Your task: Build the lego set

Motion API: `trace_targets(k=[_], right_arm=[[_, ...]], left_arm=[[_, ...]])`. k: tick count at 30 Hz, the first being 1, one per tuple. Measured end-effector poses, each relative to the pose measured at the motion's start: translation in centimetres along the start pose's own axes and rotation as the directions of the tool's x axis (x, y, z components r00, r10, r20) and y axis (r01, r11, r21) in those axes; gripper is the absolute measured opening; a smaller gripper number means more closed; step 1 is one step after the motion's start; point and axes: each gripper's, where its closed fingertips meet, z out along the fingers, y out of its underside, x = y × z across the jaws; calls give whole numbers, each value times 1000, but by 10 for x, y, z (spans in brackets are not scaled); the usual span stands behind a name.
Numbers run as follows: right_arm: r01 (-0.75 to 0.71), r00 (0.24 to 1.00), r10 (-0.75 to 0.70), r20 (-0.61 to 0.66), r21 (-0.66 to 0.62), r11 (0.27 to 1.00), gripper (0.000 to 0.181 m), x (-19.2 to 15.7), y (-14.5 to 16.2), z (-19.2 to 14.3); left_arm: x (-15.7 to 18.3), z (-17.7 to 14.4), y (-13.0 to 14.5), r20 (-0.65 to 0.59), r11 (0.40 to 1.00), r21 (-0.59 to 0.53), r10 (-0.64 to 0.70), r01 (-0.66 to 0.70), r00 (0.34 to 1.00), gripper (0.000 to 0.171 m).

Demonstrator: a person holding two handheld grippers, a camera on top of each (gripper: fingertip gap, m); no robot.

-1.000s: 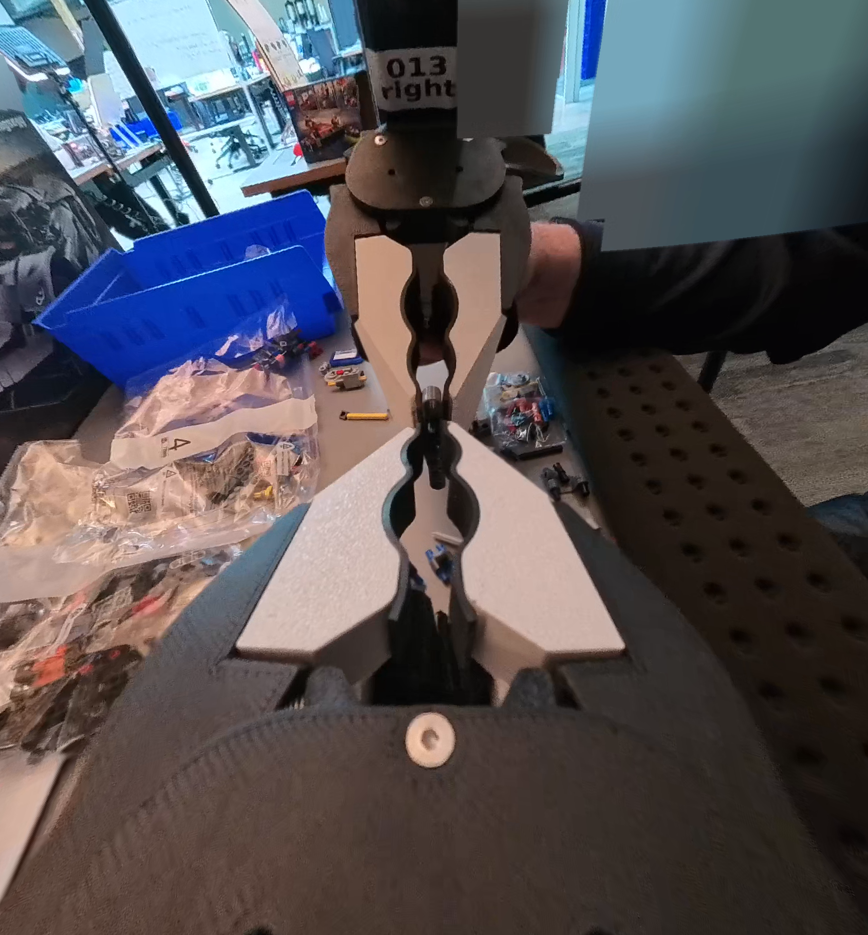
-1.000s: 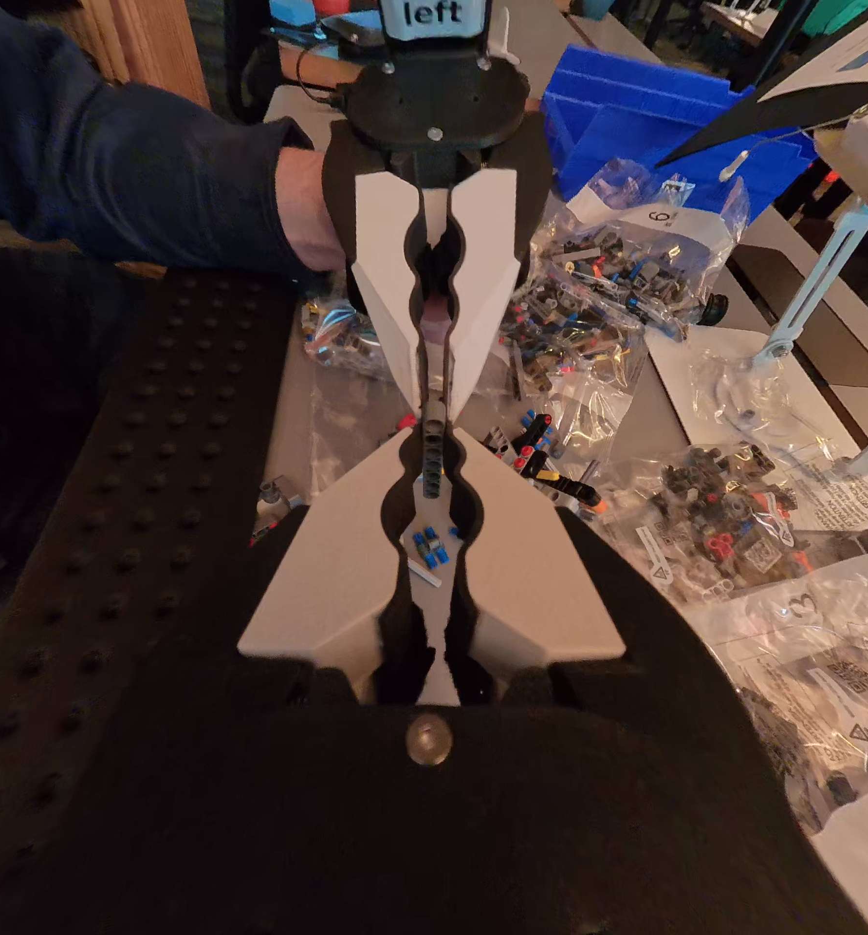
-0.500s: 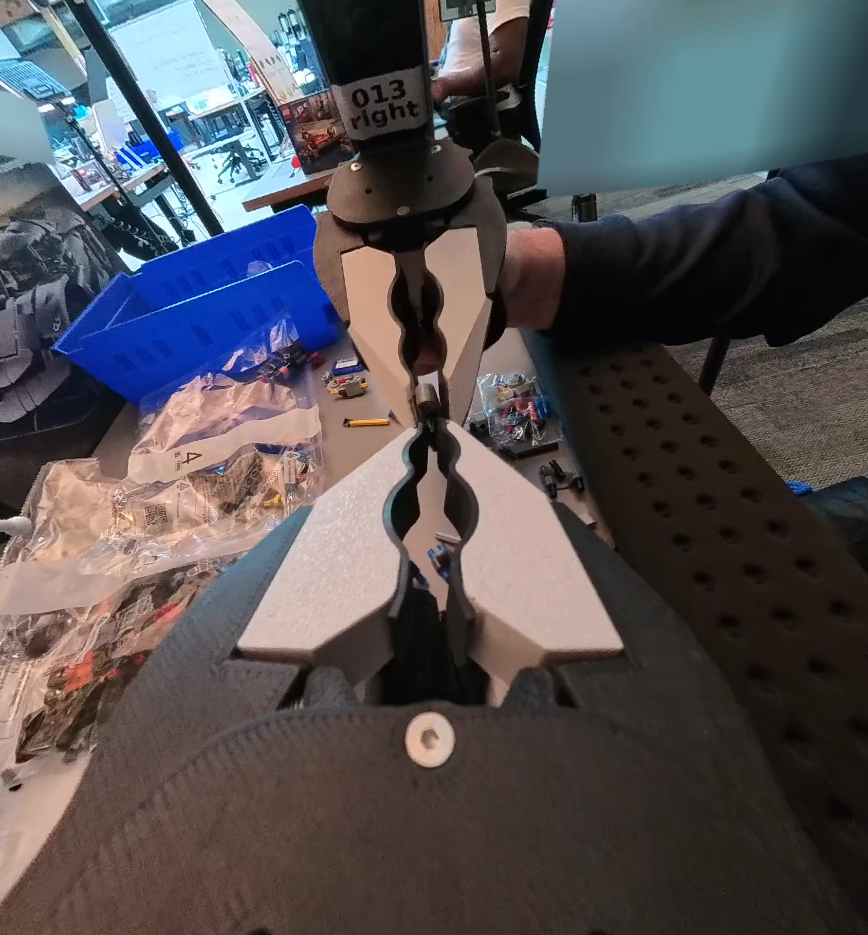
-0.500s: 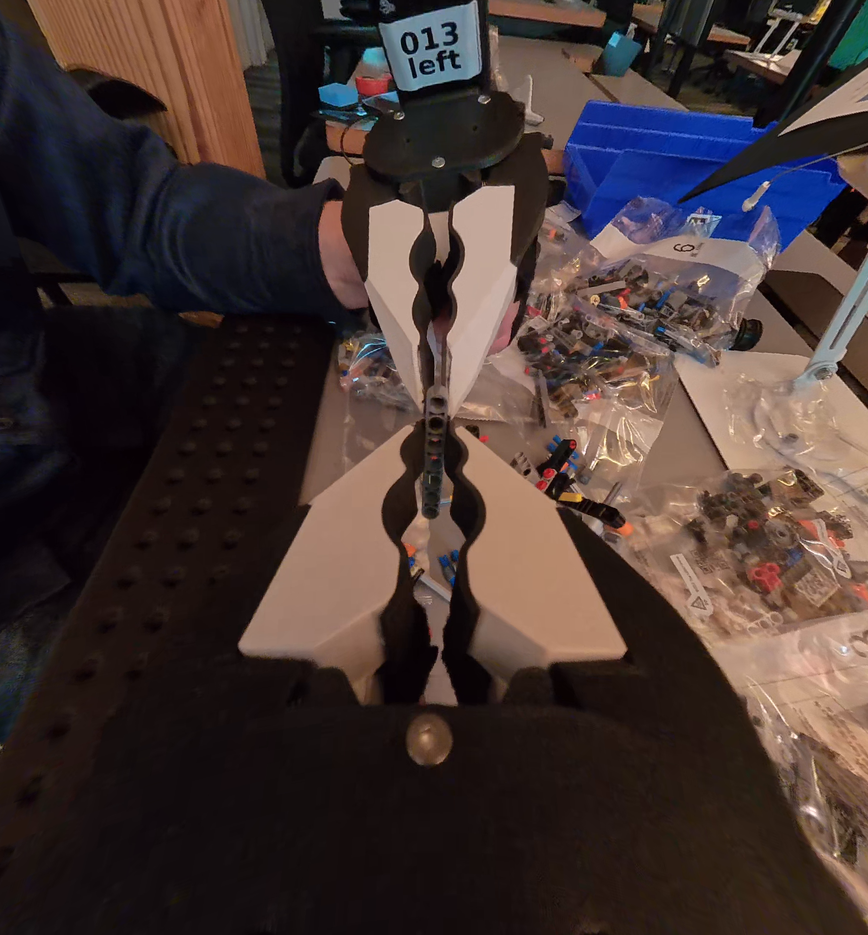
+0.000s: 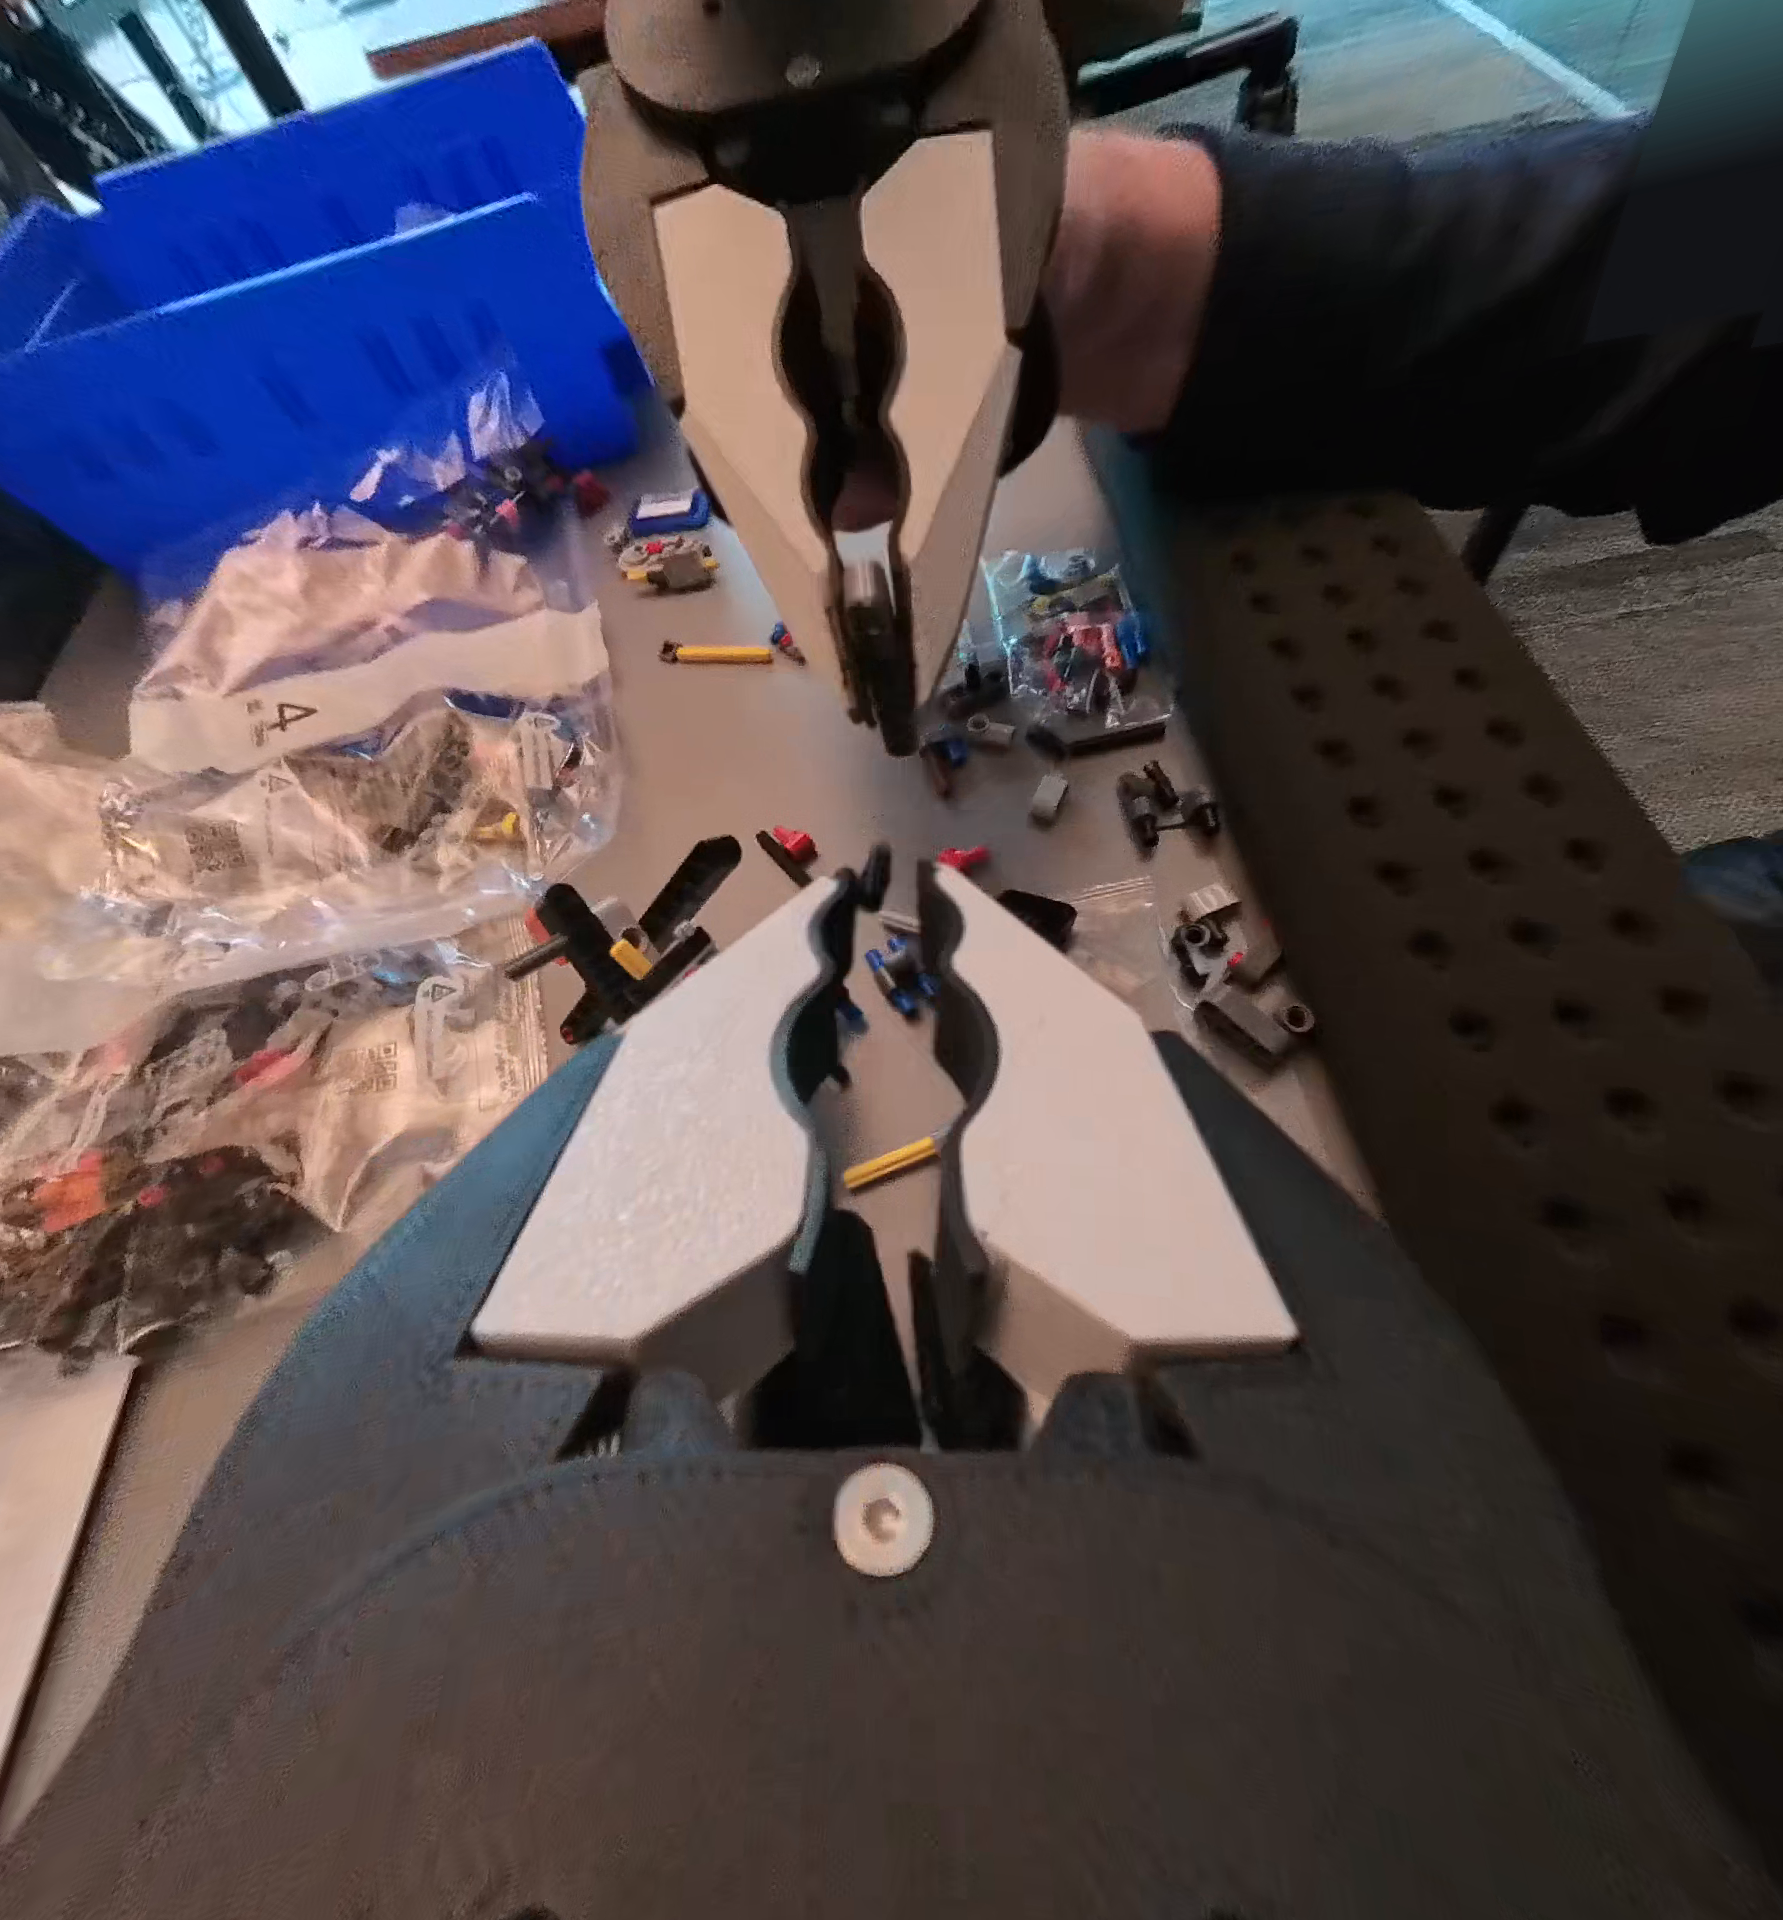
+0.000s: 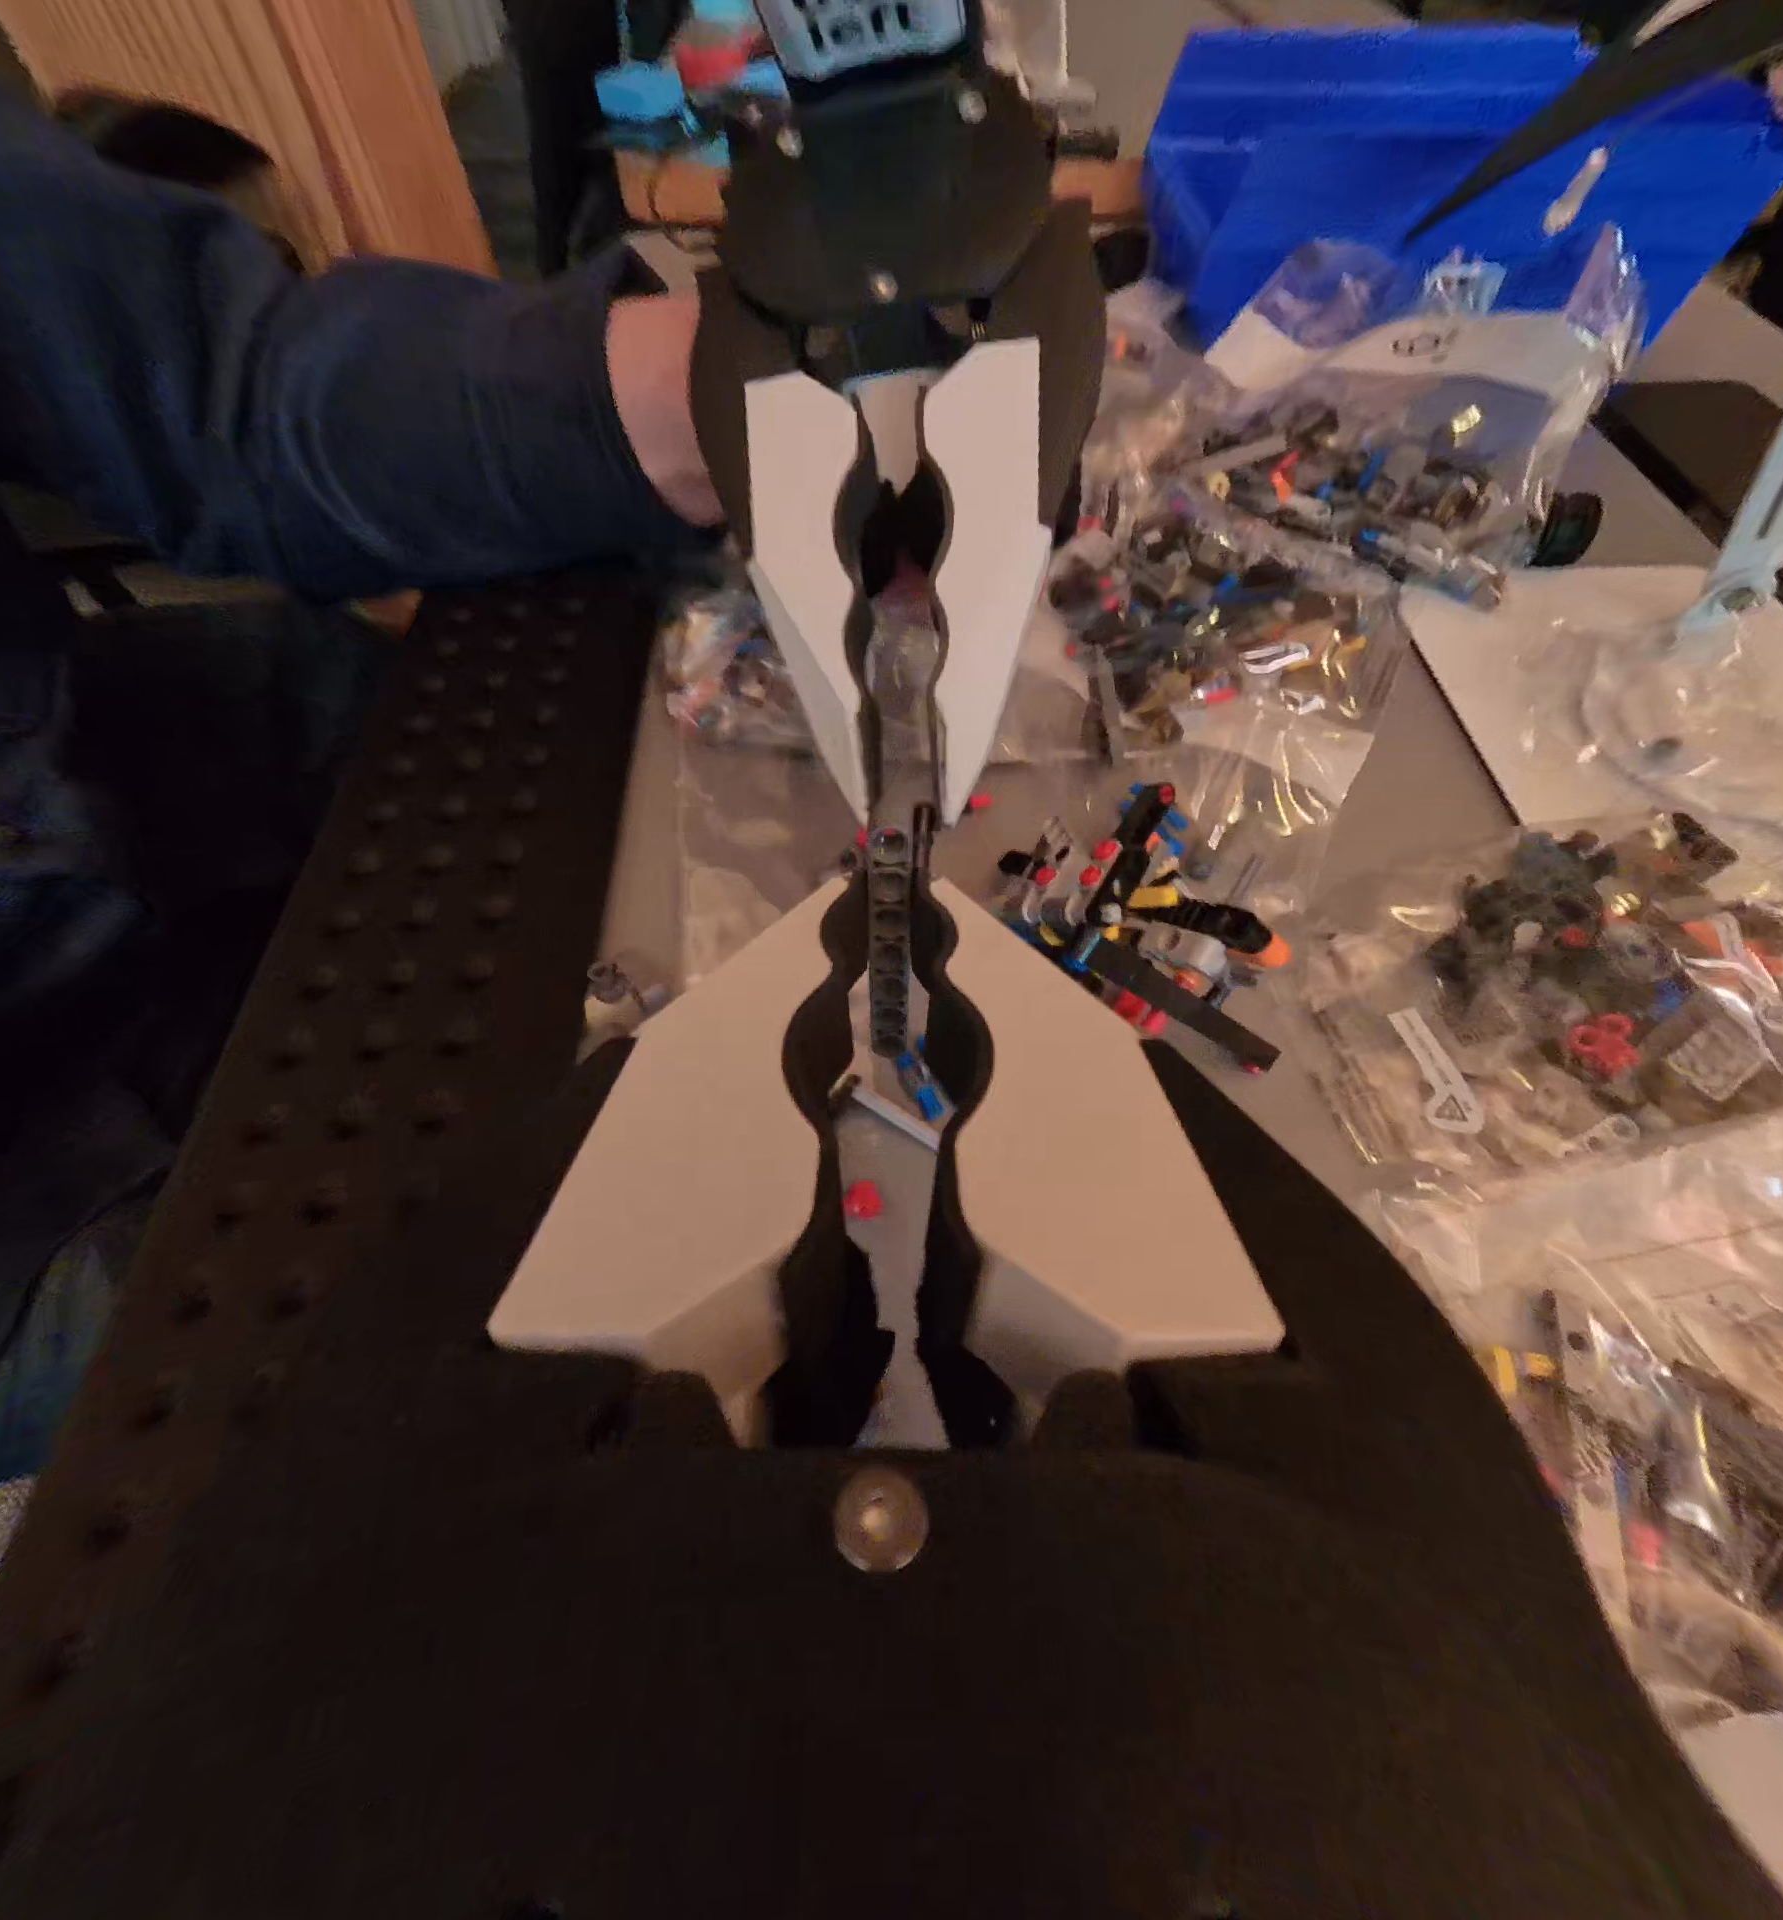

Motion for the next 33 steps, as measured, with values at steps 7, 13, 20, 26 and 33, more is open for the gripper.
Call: trace_targets(k=[7,13,20,26,33], right_arm=[[25,1000,-27,-13,-106,994,5,-1,13,14],[37,999,-40,-15,-158,987,5,-2,20,22],[-41,998,32,-60,-170,985,13,11,28,3],[-61,991,95,94,-318,946,19,-18,58,12],[5,989,60,133,-442,897,13,-28,80,38]], left_arm=[[5,4,-25,-1,993,116,17,-17,1000,22],[6,17,-19,20,997,60,47,-48,999,9],[-5,7,3,45,998,-53,18,-16,999,6],[-10,3,33,41,981,-188,-34,41,999,18],[-1,7,33,-2,980,-197,-35,34,999,29]])
